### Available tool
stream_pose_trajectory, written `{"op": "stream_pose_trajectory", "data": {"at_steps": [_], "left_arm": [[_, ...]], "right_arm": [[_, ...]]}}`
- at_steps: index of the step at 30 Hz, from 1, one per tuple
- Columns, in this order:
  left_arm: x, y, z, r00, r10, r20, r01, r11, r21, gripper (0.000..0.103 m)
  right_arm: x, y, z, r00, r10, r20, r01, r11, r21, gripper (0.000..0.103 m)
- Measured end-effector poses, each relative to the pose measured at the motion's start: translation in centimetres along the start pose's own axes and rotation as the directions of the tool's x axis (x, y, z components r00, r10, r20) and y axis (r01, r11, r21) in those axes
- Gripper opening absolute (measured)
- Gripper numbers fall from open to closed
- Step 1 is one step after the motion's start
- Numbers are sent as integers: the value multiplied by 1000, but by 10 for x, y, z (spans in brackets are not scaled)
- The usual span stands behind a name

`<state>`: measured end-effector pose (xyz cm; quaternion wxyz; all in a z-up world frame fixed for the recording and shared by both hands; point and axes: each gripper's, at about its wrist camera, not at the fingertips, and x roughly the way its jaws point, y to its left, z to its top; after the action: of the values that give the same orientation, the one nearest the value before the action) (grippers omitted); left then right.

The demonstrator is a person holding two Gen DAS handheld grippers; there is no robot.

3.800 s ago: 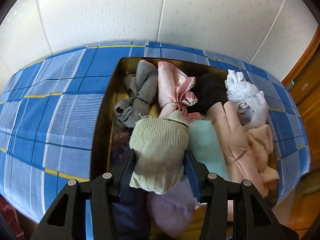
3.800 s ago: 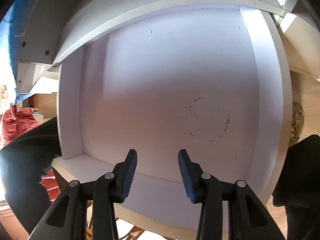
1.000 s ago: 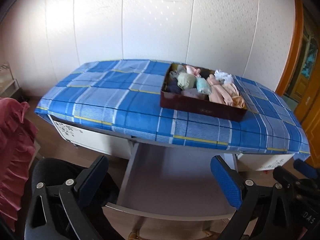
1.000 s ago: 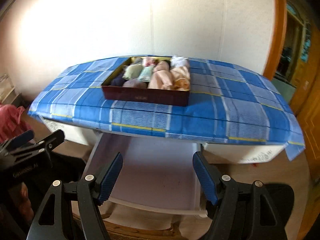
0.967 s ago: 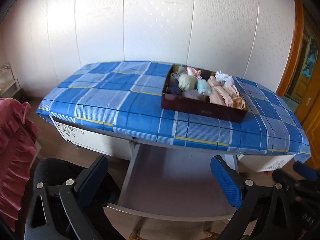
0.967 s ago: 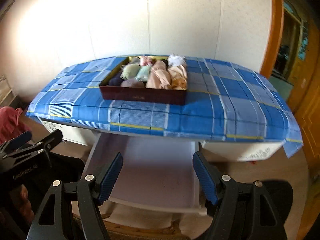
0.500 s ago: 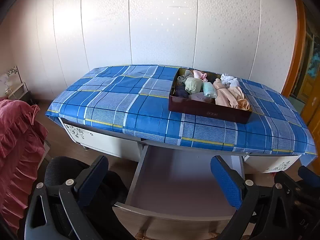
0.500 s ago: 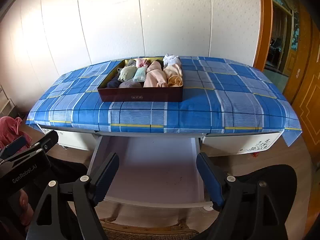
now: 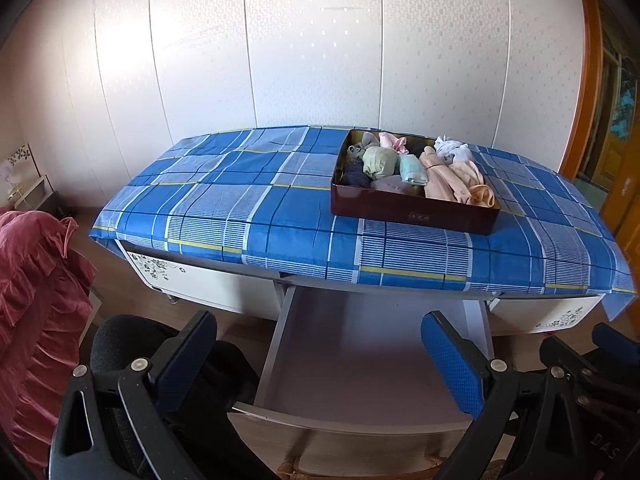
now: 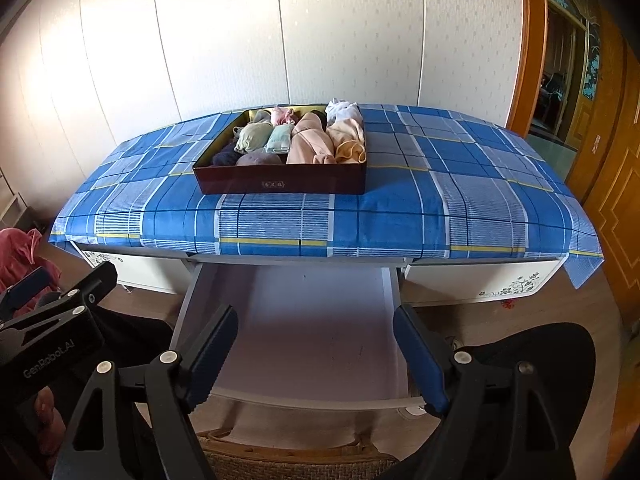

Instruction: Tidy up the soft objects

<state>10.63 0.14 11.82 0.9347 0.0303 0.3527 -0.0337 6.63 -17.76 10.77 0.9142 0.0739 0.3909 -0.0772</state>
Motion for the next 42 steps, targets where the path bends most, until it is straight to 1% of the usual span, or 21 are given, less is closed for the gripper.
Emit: {"op": "stream_pose_trajectory", "data": {"at_steps": [30,42], "left_arm": [[-2,-6,-1,1000,3,0,-3,1000,12,103],[1,-8,-2,1000,-22,-18,22,1000,17,103]], "right_arm": [[5,1,-2,1000,-3,-28,3,1000,-11,81],[8,1,0,999,-2,-36,1,1000,-15,82]]}}
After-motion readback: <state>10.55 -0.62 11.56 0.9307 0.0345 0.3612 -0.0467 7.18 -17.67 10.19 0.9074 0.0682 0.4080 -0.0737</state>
